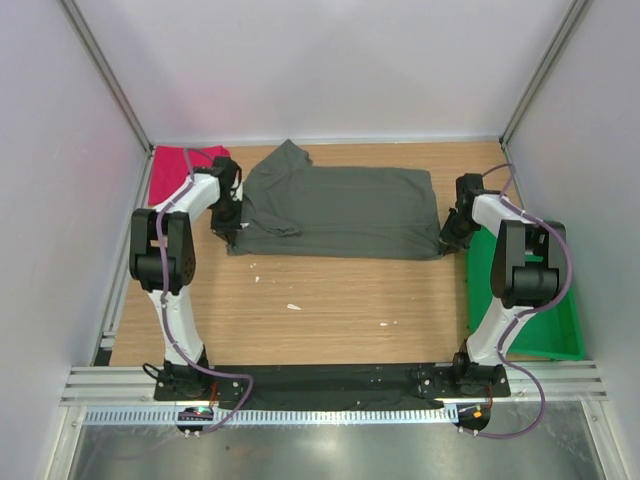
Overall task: Fold and stack the t-shirts
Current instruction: Fold the tshirt
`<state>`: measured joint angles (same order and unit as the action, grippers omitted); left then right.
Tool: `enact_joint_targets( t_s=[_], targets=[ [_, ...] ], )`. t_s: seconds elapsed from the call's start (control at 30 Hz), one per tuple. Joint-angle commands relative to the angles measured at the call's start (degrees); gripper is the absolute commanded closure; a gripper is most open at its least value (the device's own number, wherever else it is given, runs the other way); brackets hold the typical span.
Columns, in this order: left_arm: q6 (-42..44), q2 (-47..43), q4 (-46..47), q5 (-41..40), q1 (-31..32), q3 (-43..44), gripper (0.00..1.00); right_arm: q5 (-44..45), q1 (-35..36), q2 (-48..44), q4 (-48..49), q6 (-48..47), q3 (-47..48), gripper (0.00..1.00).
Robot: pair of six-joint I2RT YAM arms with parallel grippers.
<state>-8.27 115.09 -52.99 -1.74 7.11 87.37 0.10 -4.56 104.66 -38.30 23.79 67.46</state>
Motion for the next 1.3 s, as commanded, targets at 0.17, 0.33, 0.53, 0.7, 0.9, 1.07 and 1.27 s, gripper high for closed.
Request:
enact_joint_targets(
  t_s=[0.17, 0.33, 0.53, 0.7, 0.9, 1.07, 1.27],
  targets=[
    [1.7, 2.8, -4.2, -2.0, 0.0, -1.2, 1.0, 8.0, 0.0, -3.3, 0.2, -1.6, -5.4, 0.99],
    [1.2, 0.2, -2.6, -1.3, 0.1, -7.3, 1.0, 7.5, 0.1, -5.8, -0.2, -1.6, -7.7, 0.99],
    [-0.9, -5.6, -3.7, 1.4, 0.0, -9.5, 0.75, 3.8, 0.5, -10.9, -3.3, -1.2, -10.5, 0.92],
    [-3.8, -14.9, -4.0, 5.1, 0.1, -9.3, 0.59, 4.6, 0.6, -14.9, -6.4, -3.2, -5.5, 0.63],
    [-8.0, -19.6, 2.6, 16.1, 0.6, -10.0, 0.69, 1.6, 0.8, -11.2, -3.4, -2.7, 0.6, 0.64],
    [-11.1, -17.3, 8.2, 23.2, 1.9, -13.1, 0.77, -1.5, 1.1, -7.1, -0.1, -0.6, 3.0, 0.79],
    [-13.9, -13.8, 13.6, 24.7, 1.8, -15.6, 0.82, -5.1, 2.4, -3.4, 3.6, 2.0, 2.1, 0.89]
  ],
)
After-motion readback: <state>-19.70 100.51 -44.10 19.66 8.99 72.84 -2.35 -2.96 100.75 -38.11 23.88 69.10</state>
